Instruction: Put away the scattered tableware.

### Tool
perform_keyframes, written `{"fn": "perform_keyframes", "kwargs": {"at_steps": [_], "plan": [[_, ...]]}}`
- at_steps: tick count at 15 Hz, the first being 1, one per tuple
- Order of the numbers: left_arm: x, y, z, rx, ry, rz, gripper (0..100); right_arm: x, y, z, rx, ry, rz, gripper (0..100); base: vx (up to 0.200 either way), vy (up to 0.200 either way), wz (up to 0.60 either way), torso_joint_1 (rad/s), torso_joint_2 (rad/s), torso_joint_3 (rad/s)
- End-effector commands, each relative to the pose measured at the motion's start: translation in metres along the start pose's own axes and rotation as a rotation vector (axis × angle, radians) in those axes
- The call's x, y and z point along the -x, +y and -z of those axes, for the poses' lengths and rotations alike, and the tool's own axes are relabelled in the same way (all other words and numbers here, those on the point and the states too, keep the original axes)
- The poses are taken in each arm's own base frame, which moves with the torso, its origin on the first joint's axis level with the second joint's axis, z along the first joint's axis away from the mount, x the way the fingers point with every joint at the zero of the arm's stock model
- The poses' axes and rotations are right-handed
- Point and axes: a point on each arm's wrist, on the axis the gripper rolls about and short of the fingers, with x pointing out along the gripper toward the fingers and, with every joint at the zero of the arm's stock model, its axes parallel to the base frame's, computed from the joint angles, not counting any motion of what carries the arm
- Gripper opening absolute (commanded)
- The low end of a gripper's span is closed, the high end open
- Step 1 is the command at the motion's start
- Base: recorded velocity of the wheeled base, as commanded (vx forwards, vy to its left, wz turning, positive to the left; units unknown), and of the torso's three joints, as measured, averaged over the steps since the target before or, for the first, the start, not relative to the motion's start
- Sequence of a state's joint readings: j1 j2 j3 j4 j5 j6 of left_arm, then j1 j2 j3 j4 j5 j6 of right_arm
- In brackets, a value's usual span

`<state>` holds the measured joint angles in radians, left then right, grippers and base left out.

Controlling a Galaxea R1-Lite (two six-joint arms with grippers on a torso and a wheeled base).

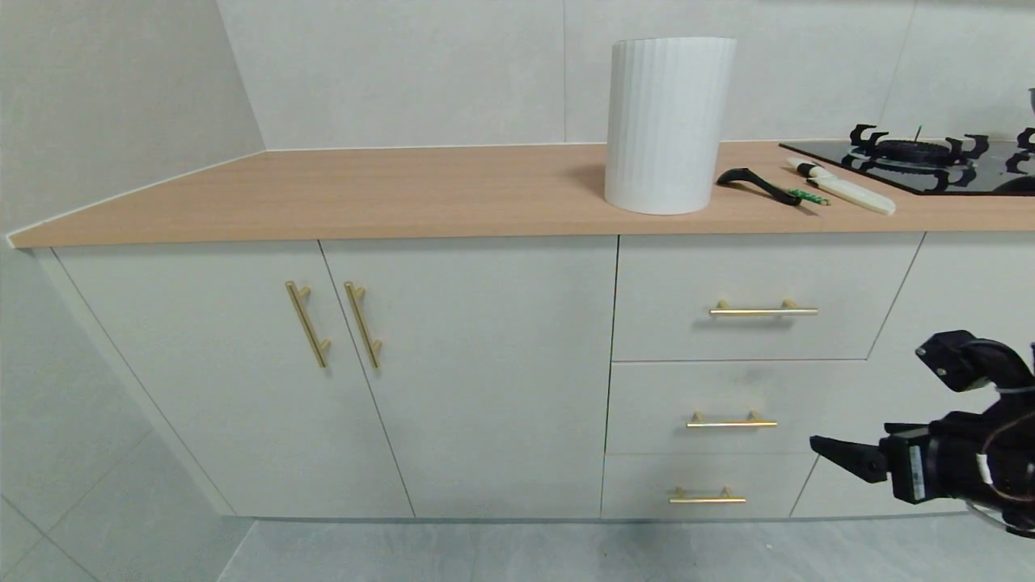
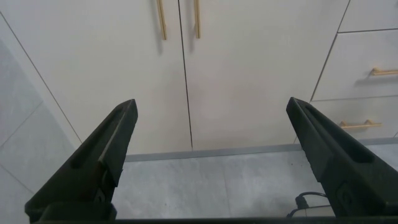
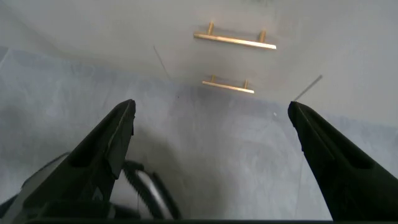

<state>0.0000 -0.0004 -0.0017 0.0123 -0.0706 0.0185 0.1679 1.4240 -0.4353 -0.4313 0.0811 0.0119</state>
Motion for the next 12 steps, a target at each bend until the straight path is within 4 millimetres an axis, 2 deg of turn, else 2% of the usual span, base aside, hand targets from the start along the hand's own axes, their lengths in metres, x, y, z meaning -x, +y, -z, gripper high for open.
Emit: {"fn": "perform_keyframes", "kwargs": {"at_steps": [1, 2, 7, 12], "plan": [[0.0, 0.0, 0.0, 0.0, 0.002, 0.0, 100, -0.056, -0.004, 0.003, -0.005, 0.076, 0.002, 100, 0.0, 0.0, 0.0, 0.0, 0.0, 0.0], [0.0, 0.0, 0.0, 0.0, 0.001, 0.0, 100, -0.062, -0.005, 0.003, -0.006, 0.074, 0.003, 100, 0.0, 0.0, 0.0, 0.0, 0.0, 0.0], [0.0, 0.0, 0.0, 0.0, 0.001, 0.0, 100, -0.121, -0.013, 0.005, -0.016, 0.098, 0.014, 100, 0.0, 0.0, 0.0, 0.0, 0.0, 0.0], [0.0, 0.0, 0.0, 0.0, 0.001, 0.0, 100, -0.167, -0.018, 0.027, -0.011, 0.044, 0.075, 100, 0.0, 0.0, 0.0, 0.0, 0.0, 0.0]]}}
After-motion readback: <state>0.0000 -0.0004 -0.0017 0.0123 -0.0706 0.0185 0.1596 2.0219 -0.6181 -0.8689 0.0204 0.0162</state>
